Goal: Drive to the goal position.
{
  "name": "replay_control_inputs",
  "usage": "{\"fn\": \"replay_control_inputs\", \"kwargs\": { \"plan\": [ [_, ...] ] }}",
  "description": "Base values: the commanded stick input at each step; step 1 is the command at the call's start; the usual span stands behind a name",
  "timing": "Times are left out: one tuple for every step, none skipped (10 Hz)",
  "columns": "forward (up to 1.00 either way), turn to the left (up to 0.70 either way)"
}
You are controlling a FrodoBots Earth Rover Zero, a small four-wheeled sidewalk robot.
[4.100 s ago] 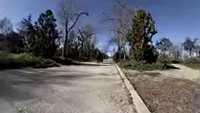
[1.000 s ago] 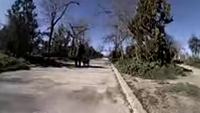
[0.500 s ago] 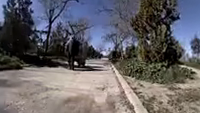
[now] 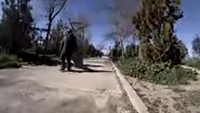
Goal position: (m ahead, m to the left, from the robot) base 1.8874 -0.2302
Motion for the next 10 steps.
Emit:
{"fn": "replay_control_inputs", "kwargs": {
  "plan": [
    [0.95,0.0],
    [0.95,0.0],
    [0.95,0.0],
    [0.95,0.0],
    [0.95,0.0],
    [0.95,0.0],
    [0.95,0.0],
    [0.95,0.0],
    [0.95,0.0],
    [0.85,-0.1]
  ]
}}
